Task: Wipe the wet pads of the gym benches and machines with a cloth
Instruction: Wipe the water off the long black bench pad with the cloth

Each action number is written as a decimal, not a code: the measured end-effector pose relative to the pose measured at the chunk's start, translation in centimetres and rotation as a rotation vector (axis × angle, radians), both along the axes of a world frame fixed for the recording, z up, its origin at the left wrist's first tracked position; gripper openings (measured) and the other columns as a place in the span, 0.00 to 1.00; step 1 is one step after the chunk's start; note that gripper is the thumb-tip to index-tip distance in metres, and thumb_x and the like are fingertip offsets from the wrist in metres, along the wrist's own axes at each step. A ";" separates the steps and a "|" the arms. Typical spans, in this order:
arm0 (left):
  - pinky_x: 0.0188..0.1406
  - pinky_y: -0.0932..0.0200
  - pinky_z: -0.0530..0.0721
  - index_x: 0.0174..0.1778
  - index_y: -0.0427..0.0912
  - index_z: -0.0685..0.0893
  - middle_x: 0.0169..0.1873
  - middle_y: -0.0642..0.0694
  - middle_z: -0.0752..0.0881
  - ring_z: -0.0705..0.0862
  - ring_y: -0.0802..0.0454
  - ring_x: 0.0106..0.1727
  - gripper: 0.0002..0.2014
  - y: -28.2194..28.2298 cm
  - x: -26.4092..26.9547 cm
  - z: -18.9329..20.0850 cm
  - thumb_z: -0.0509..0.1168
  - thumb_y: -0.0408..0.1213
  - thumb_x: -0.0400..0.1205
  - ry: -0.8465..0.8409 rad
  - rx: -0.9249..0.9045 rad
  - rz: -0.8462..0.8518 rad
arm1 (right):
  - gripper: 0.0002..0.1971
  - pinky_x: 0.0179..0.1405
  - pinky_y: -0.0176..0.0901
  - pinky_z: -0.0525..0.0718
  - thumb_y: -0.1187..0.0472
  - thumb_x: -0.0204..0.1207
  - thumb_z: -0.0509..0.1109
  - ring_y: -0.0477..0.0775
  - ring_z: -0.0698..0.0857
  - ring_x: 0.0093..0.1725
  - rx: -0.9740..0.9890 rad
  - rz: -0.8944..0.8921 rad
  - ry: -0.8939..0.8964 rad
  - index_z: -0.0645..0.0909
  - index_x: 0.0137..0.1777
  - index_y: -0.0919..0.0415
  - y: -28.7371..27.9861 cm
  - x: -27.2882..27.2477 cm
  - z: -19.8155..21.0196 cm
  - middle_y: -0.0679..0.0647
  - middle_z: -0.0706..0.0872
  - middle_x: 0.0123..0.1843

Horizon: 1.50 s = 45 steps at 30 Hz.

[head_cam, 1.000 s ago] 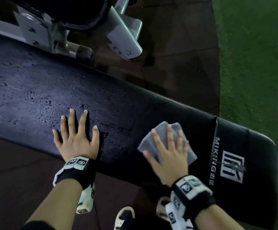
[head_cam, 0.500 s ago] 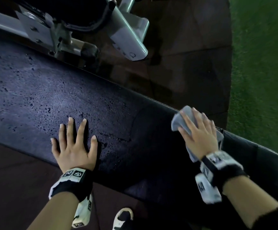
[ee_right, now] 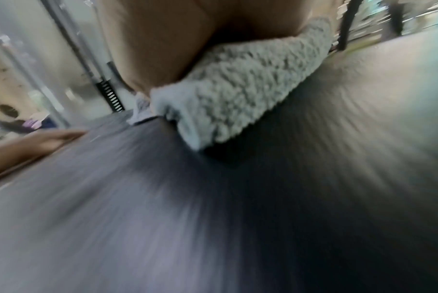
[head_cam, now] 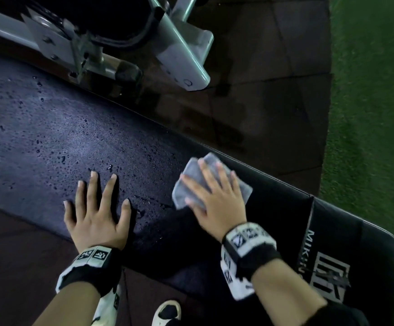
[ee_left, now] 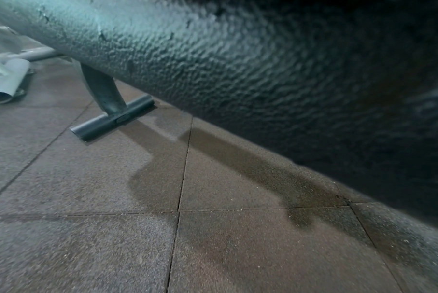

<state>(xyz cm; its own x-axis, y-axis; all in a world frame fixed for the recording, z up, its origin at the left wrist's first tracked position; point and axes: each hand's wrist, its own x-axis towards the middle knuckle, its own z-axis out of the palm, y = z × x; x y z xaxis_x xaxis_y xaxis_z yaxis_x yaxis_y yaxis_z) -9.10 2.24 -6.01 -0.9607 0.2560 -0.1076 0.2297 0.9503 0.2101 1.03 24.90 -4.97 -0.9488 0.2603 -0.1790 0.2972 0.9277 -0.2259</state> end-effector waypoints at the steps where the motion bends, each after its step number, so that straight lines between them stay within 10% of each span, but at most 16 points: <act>1: 0.80 0.38 0.48 0.80 0.63 0.62 0.84 0.53 0.57 0.53 0.48 0.84 0.31 0.0 0.0 0.0 0.48 0.61 0.78 0.003 -0.004 0.002 | 0.27 0.77 0.68 0.59 0.39 0.78 0.56 0.64 0.61 0.80 0.003 -0.062 0.000 0.57 0.78 0.31 1.5 -1.3 -0.1 0.47 0.58 0.84; 8: 0.80 0.38 0.48 0.80 0.62 0.62 0.83 0.53 0.57 0.53 0.47 0.84 0.31 0.1 0.0 0.1 0.48 0.61 0.78 0.000 -0.016 0.002 | 0.30 0.57 0.55 0.77 0.31 0.74 0.46 0.60 0.83 0.58 -0.128 -0.178 -0.072 0.59 0.78 0.30 9.8 0.2 0.8 0.49 0.82 0.62; 16: 0.80 0.37 0.49 0.80 0.61 0.63 0.83 0.52 0.59 0.54 0.46 0.84 0.31 0.2 0.0 0.2 0.49 0.60 0.78 0.005 -0.010 0.011 | 0.26 0.56 0.49 0.81 0.30 0.73 0.54 0.50 0.83 0.61 -0.211 -0.266 -0.207 0.60 0.73 0.26 15.6 7.6 2.6 0.43 0.83 0.63; 27: 0.80 0.39 0.51 0.79 0.61 0.65 0.82 0.52 0.61 0.58 0.47 0.83 0.31 0.0 0.1 -0.1 0.50 0.60 0.78 0.046 -0.020 0.009 | 0.23 0.61 0.53 0.79 0.38 0.81 0.56 0.56 0.82 0.63 -0.369 -0.075 -0.232 0.62 0.75 0.33 8.8 -8.3 1.2 0.44 0.81 0.68; 34: 0.80 0.39 0.52 0.79 0.61 0.66 0.82 0.52 0.62 0.58 0.47 0.83 0.30 0.2 0.1 0.2 0.50 0.59 0.78 0.034 -0.029 0.006 | 0.24 0.54 0.36 0.74 0.39 0.77 0.62 0.47 0.81 0.64 -0.324 -0.206 -0.162 0.66 0.74 0.32 12.9 0.9 0.9 0.40 0.82 0.66; 45: 0.81 0.41 0.51 0.79 0.64 0.63 0.83 0.55 0.59 0.57 0.50 0.83 0.29 0.1 0.1 0.0 0.51 0.59 0.79 0.015 -0.028 0.009 | 0.22 0.57 0.54 0.78 0.44 0.80 0.60 0.59 0.82 0.62 -0.193 -0.251 -0.107 0.69 0.74 0.41 13.6 4.7 1.3 0.48 0.83 0.64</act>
